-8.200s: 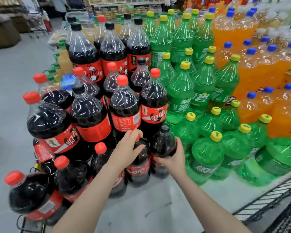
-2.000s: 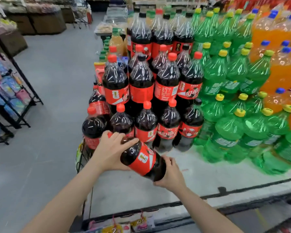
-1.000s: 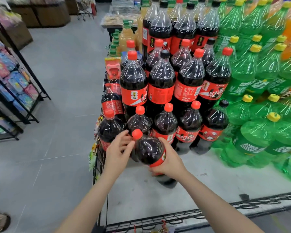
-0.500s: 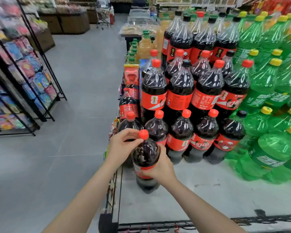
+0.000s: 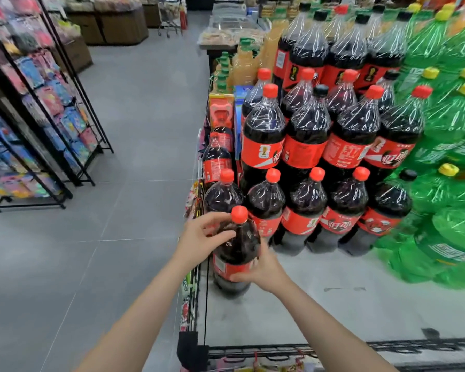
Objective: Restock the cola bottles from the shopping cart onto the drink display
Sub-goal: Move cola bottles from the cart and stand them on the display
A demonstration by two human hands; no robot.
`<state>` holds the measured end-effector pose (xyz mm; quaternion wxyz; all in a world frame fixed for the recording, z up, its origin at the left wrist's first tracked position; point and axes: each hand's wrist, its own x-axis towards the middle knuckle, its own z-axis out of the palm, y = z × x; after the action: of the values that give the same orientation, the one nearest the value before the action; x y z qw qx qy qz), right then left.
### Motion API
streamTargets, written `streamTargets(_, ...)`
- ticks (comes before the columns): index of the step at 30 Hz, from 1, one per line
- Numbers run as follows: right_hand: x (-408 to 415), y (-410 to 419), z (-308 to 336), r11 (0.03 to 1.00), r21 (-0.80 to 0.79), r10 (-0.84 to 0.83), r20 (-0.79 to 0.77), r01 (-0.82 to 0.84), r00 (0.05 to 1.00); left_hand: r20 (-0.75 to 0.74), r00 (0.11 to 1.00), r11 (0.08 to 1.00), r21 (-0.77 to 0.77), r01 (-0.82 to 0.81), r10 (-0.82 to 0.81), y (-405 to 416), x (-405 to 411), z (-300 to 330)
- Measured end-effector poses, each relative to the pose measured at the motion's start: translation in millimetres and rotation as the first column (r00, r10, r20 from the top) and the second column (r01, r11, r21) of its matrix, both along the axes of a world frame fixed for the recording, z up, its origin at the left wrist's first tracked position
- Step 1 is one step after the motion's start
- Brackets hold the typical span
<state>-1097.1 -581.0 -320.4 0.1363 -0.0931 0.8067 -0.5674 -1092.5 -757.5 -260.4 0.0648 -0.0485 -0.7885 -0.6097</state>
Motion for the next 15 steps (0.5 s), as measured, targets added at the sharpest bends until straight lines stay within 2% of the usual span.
streamTargets(2,1.7,-3.7,-5.7,0.999,0.043,-0.029,0.033,0.028,0.999,0.026,1.0,1.0,-0.014,0.012,-0.012,-4.5,4.4,-5.3)
streamTargets(8,8.7,-25.5,-7.2,0.992,-0.034,-0.116,0.044,0.118,0.992,0.04,0.999,0.999,-0.047,0.02,-0.019,-15.4,5.1,-2.5)
streamTargets(15,10.3,-30.8,-6.6,0.993,-0.053,-0.104,0.037,0.106,0.994,0.057,0.995,0.993,-0.086,0.083,-0.078,-24.7,2.8,-0.8)
